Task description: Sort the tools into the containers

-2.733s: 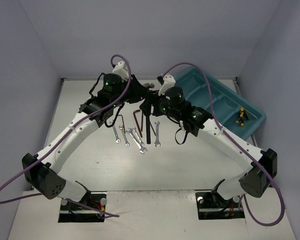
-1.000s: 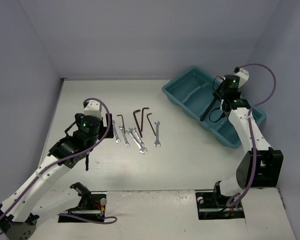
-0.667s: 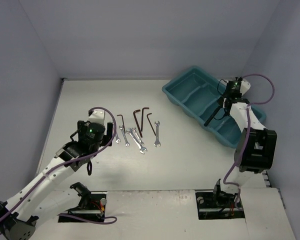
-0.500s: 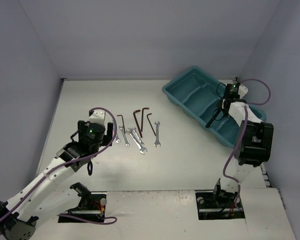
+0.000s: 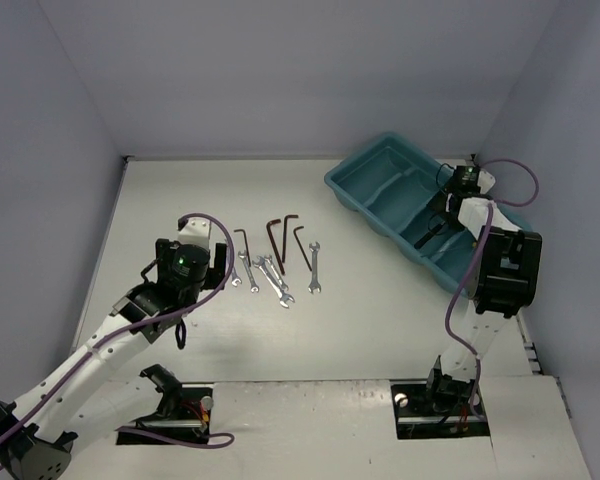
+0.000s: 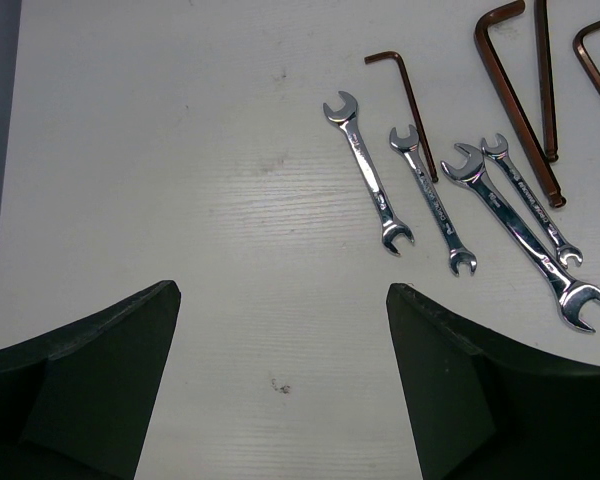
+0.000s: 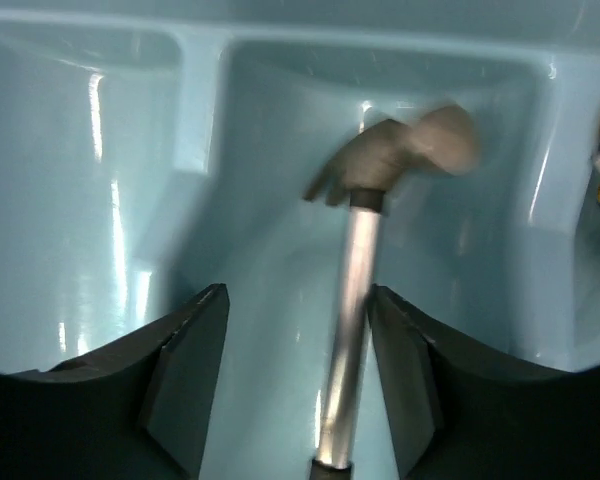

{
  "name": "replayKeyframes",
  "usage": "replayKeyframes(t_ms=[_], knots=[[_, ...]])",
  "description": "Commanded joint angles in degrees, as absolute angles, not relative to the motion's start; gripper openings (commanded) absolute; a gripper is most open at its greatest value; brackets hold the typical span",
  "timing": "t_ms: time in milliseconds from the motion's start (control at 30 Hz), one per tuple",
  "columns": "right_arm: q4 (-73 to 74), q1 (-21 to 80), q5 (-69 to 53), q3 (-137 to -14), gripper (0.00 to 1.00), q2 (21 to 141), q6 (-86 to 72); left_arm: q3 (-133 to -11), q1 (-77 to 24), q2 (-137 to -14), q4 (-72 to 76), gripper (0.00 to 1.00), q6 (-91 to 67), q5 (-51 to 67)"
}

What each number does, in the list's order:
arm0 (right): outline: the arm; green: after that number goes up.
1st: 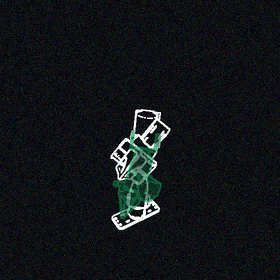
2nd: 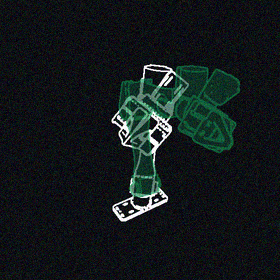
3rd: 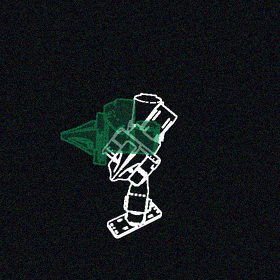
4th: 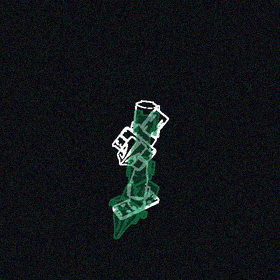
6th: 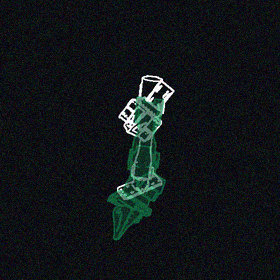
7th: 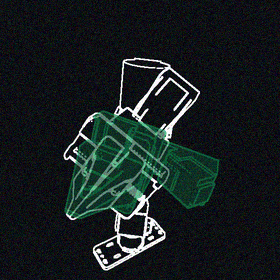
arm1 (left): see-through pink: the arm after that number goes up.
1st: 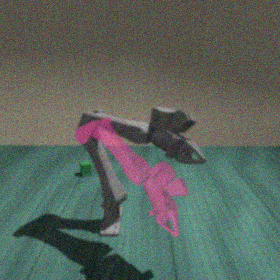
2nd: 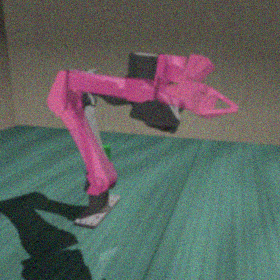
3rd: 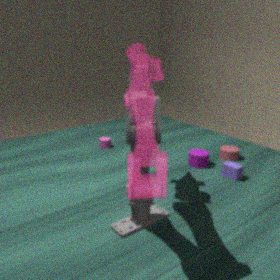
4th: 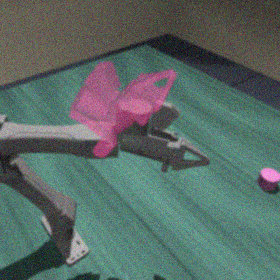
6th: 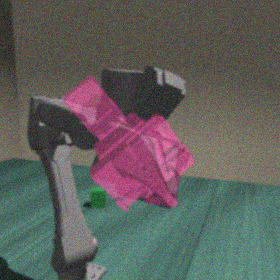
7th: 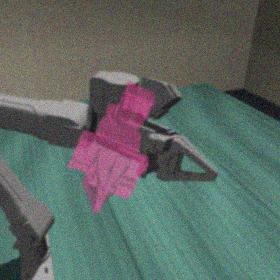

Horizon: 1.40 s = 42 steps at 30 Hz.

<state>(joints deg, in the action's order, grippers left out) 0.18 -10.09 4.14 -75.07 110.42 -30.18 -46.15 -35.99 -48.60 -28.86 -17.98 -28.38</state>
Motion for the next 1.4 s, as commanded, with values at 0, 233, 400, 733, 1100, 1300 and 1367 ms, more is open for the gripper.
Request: replayKeyframes(t_ms=[0, 233, 400, 733, 1100, 1300, 1367], knots=[[-0.35, -9.00, 5.14, -79.76, 0.66, 103.61, -27.15, -47.11, -35.60, -48.34, -25.93, 0.81, -17.32, -28.83], [4.16, -2.74, 6.21, -79.72, 0.71, 92.53, -19.24, -49.34, -35.45, -49.92, -28.07, 0.81, -17.90, -28.95], [5.57, 7.07, 4.19, -77.90, 0.70, 86.28, -16.15, -50.97, -35.33, -49.25, -28.56, 0.81, -16.62, -29.68], [7.08, 29.65, 6.16, -73.02, 0.62, 90.94, -21.94, -49.20, -34.72, -42.94, -30.42, 0.81, -15.40, -32.47], [6.96, 36.41, 9.04, -76.33, 0.48, 107.13, -27.99, -46.52, -34.72, -42.88, -30.17, 0.81, -17.00, -32.27], [7.12, 37.38, 10.84, -77.69, 0.41, 112.73, -30.24, -46.86, -34.63, -44.40, -30.08, 0.81, -16.61, -31.61], [7.12, 37.53, 11.16, -77.61, 0.39, 113.71, -30.84, -46.76, -34.72, -44.21, -29.97, 0.81, -16.53, -31.47]])
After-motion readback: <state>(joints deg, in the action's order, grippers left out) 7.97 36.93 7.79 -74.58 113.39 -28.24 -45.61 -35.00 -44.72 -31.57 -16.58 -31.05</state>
